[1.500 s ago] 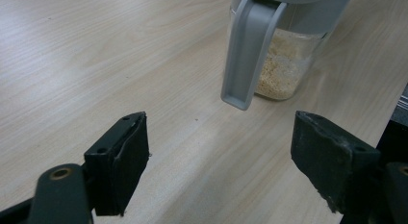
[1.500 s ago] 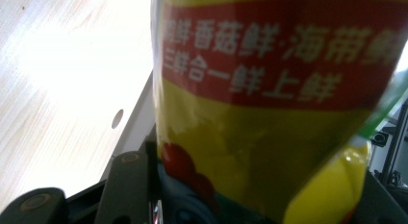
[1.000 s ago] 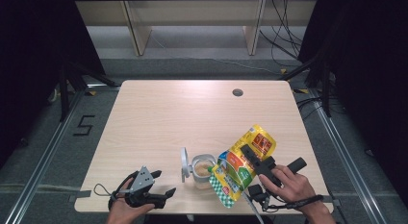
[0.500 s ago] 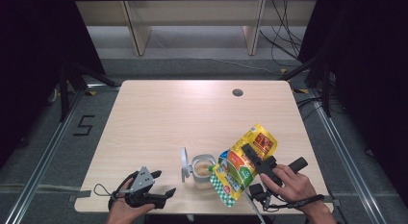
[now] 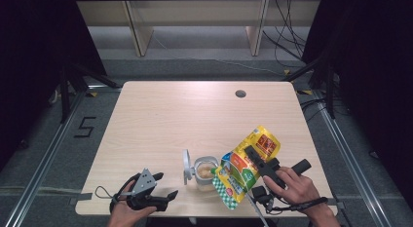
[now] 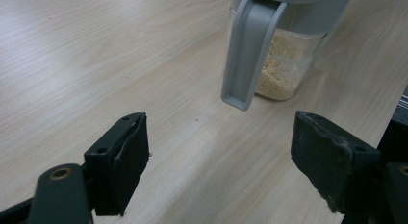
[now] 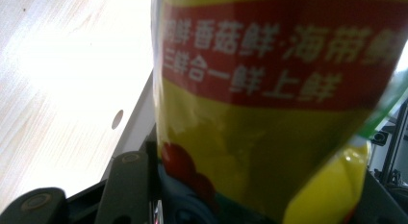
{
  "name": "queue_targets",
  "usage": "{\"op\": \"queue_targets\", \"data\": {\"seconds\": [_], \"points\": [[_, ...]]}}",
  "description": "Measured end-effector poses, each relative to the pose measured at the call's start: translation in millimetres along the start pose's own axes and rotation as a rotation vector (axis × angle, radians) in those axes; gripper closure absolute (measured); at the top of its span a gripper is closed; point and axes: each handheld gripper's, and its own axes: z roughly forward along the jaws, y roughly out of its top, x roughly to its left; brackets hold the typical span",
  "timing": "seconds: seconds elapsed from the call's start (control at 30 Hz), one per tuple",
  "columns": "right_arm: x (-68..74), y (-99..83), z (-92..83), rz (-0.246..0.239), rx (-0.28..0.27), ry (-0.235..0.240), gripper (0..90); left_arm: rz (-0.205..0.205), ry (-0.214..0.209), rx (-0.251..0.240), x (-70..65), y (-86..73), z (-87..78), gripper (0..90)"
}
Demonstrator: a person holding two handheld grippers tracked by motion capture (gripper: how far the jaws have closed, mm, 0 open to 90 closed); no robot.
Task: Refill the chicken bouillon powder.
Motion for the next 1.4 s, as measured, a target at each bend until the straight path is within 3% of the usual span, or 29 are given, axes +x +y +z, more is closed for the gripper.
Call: {"op": "queue_targets", "data": {"seconds": [0.07, 0.47, 0.5, 0.6, 0.63, 0.67, 0.7, 0.87, 0.93, 1.0, 1.03, 1.07, 1.1, 1.17, 1.23, 1.27, 1.3, 1.33, 1.4], "points": [[-2.1, -0.3, 0.4, -0.015, -0.006, -0.005, 51.3, -0.01, -0.004, -0.005, -0.5, -0.2, 0.5, 20.6], [0.4, -1.3, 0.6, 0.0, 0.012, 0.005, 51.3, -0.011, -0.005, -0.01, -0.3, -0.1, 0.6, 20.6], [-3.6, -1.5, -0.2, -0.061, 0.018, 0.004, 51.3, -0.011, -0.006, -0.009, -0.4, 0.0, 0.6, 20.6], [-4.2, 0.0, 0.6, -0.078, 0.01, 0.008, 51.3, -0.01, -0.005, -0.009, -0.4, 0.0, 0.3, 20.6], [-3.0, -0.3, 1.1, -0.071, 0.016, 0.01, 51.3, -0.01, -0.005, -0.009, -0.4, 0.0, 0.2, 20.6], [1.3, -0.1, 2.1, -0.01, 0.006, 0.008, 51.4, -0.002, -0.004, -0.005, 0.2, 0.0, -0.3, 20.6], [3.2, -1.0, 3.2, 0.005, -0.007, -0.009, 51.4, -0.002, -0.004, -0.005, 0.3, 0.1, -0.4, 20.6], [-0.4, 1.3, 1.7, -0.027, -0.003, 0.001, 51.5, -0.002, -0.004, -0.006, 0.1, 0.0, -0.3, 20.6], [-4.2, 1.1, -0.2, -0.071, 0.014, 0.004, 51.5, -0.001, -0.004, -0.005, -0.1, -0.1, -0.4, 20.6], [-4.4, 0.4, 0.2, -0.077, 0.016, 0.003, 51.5, -0.023, 0.001, -0.002, -1.9, -1.0, -0.8, 20.6], [-2.2, 0.4, 0.7, -0.046, 0.012, 0.0, 51.5, -0.028, -0.001, 0.001, -2.2, -1.3, -1.2, 20.6], [-0.4, 0.4, 1.1, -0.022, 0.006, 0.0, 51.5, -0.025, -0.003, -0.001, -2.0, -1.2, -1.7, 20.6], [-4.3, -0.5, -0.1, -0.077, 0.023, 0.002, 51.5, -0.019, -0.002, -0.001, -1.4, -0.8, -2.0, 20.6], [-4.8, -0.4, -0.3, -0.071, 0.021, -0.004, 51.5, 0.037, 0.005, 0.016, 3.1, 0.7, -2.7, 20.6], [-4.7, 0.9, -0.6, -0.08, 0.023, 0.003, 51.5, -0.032, -0.004, -0.003, -2.8, -1.2, -0.4, 20.6], [-4.9, 1.9, -0.2, -0.092, 0.013, 0.0, 51.5, -0.01, -0.006, -0.003, -1.7, -0.9, -0.7, 20.6], [-5.5, 2.5, 0.1, -0.097, 0.009, -0.002, 51.6, -0.023, -0.001, -0.007, -2.2, -1.1, -0.7, 20.6], [-3.5, 2.6, -0.9, -0.071, 0.023, 0.001, 51.6, -0.018, 0.005, 0.014, -0.7, -1.0, -2.0, 20.6], [-3.5, 3.3, -0.2, -0.08, 0.022, 0.002, 51.6, 0.023, 0.009, 0.011, 1.9, -0.3, -2.7, 20.6]]}}
